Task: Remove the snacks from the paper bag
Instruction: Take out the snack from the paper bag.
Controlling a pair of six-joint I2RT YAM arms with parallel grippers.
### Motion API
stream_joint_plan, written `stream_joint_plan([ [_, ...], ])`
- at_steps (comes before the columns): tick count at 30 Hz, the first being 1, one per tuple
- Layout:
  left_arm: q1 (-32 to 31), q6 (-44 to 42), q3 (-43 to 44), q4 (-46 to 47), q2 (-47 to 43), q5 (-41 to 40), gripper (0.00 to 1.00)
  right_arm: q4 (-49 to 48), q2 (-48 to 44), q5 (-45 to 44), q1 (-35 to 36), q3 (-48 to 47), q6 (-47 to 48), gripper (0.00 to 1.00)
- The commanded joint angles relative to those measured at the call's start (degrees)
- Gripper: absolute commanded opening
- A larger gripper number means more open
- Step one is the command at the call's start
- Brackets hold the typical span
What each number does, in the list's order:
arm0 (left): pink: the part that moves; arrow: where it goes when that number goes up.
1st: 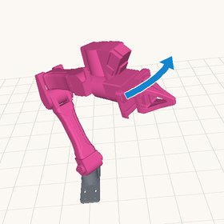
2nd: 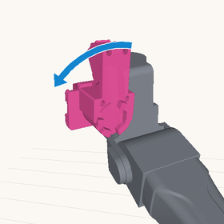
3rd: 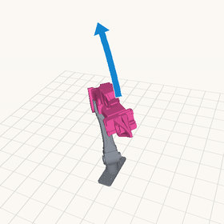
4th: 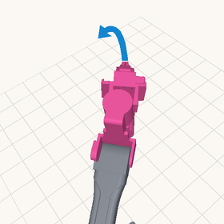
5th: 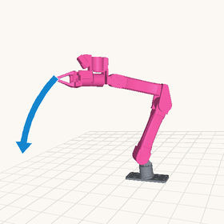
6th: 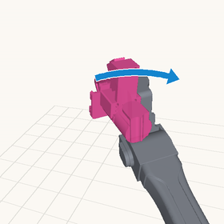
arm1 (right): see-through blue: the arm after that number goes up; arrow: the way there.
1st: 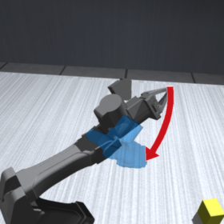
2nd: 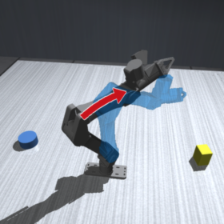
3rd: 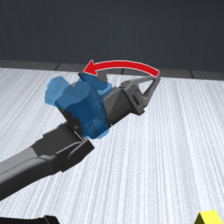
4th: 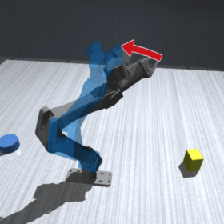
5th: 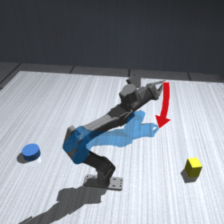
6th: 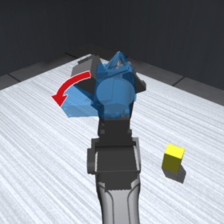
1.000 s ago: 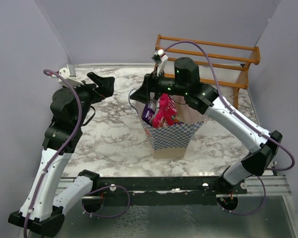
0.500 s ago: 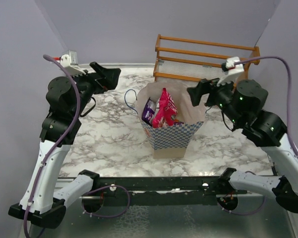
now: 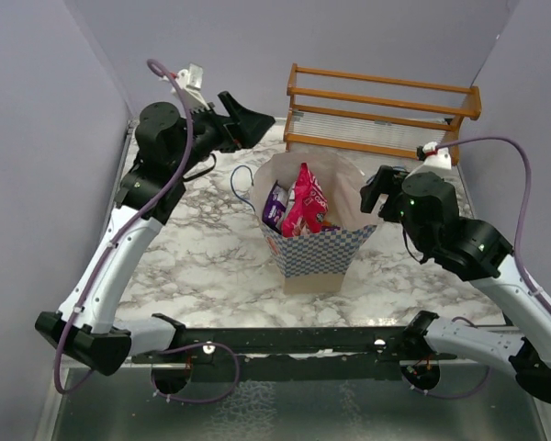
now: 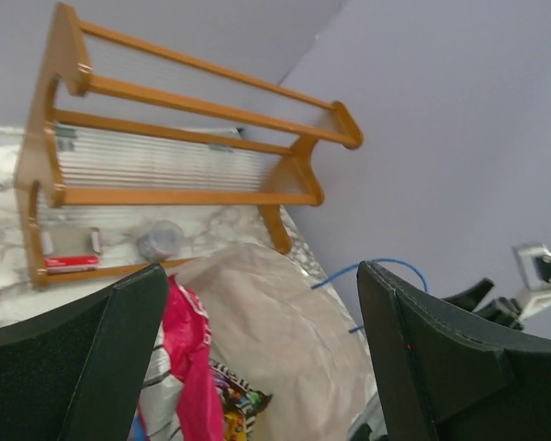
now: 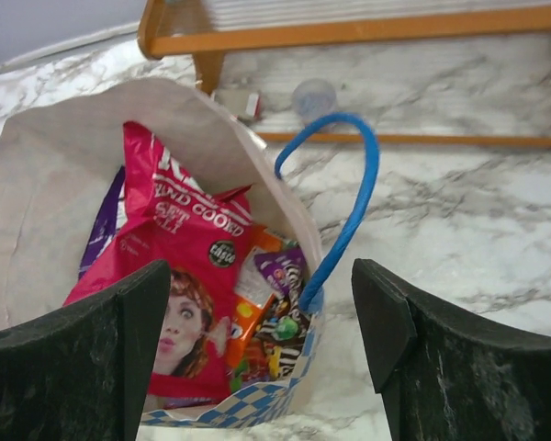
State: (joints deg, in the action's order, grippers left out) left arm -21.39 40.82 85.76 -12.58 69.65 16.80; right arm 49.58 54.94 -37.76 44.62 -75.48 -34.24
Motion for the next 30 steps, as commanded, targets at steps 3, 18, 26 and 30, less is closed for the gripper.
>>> stream_joint_plan([
  [3,-11.0,0.3,4.2,3.9,1.7,-2.5,0.84,-11.3,-4.4,6.1,0.1,6.3,-4.7,0.64],
  [18,-29.2,-9.8,4.3,-7.5,2.2,-23.0,0.80,-45.0,-12.3,44.7,0.1,13.4,23.3,0.02],
  [26,-34.3,-11.6,1.7,-17.2,2.6,-40.4,0.76,-44.0,-9.4,42.6,0.1,11.7,22.3,0.02],
  [30,-34.3,-10.4,3.6,-23.5,4.4,-44.6,0.78,-45.3,-9.6,43.4,0.1,12.3,22.8,0.02],
])
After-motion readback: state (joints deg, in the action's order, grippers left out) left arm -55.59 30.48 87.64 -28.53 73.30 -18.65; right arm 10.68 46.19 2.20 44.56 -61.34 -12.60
